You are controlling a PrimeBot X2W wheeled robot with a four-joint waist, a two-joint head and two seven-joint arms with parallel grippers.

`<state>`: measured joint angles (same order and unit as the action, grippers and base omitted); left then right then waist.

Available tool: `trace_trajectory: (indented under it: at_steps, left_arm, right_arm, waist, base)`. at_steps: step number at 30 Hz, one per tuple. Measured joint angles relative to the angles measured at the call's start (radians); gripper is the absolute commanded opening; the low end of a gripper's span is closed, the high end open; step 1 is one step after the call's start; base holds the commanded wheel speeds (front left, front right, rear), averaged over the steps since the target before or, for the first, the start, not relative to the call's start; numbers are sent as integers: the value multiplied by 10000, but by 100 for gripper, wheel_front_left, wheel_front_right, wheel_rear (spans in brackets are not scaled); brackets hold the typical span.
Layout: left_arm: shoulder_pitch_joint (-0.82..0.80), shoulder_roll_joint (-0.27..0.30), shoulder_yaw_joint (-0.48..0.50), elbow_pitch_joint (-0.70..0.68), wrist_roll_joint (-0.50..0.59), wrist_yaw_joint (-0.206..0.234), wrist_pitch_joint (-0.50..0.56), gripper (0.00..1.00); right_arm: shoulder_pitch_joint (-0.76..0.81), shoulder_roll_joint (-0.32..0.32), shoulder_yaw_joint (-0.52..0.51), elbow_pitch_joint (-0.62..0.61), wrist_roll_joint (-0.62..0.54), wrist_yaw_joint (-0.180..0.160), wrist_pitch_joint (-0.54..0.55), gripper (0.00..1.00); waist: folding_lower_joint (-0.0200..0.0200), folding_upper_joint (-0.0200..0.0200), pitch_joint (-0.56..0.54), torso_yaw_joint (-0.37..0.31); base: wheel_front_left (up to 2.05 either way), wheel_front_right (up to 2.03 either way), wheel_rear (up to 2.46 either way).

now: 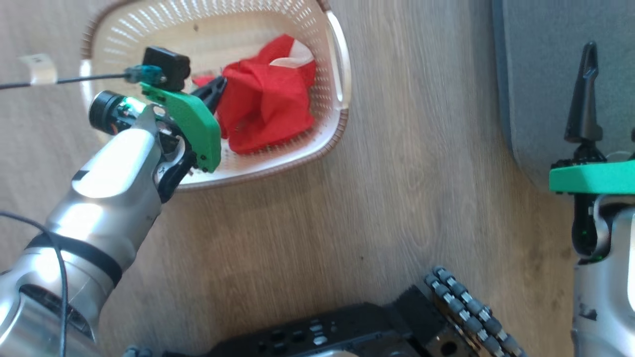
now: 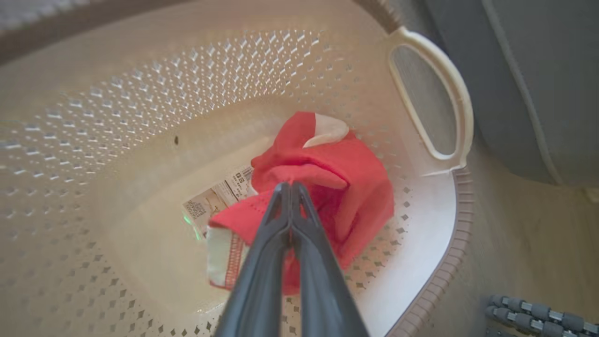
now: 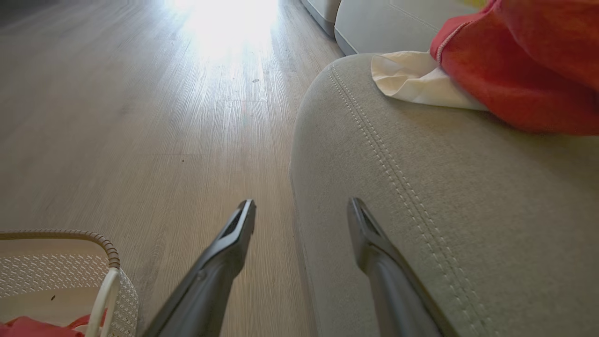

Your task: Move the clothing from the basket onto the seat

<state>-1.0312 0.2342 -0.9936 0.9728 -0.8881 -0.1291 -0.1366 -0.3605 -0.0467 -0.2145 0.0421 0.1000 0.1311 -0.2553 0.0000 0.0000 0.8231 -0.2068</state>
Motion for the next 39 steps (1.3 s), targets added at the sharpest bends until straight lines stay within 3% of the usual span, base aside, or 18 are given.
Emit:
trace_trajectory:
  at_steps: [5,10,19,29,39]
  left_arm:
    - [349,59,688,-125,-485,4,-1003,0]
    - [1246,261,1363,-635,-625,140,-1112,0]
    - [4123,1179,4197,-4320,677,1701,-1114,0]
    - [7288,1758,5856,-7264,1415,2907,-1116,0]
    - [8683,2286,6374,-8232,1488,3292,-1091,0]
  right_arm:
    - [301,2,-82,322,-230,0,0,100]
    - [711,2,-94,604,-456,0,0,100]
    - [1712,2,-151,1108,-763,0,2,100]
    - [2621,6,-299,1430,-1009,0,2,100]
    - [3119,10,-151,1639,-1267,0,2,100]
  waist:
    - [0,0,-1003,377]
    - [0,1,-1981,675]
    - [-1,1,-4285,1345]
    - [-1,1,-6313,1882]
    - [-2,1,-7520,2197]
  base:
    - [0,0,0]
    - [0,0,0]
    - [0,0,0]
    - [0,0,0]
    - [0,0,0]
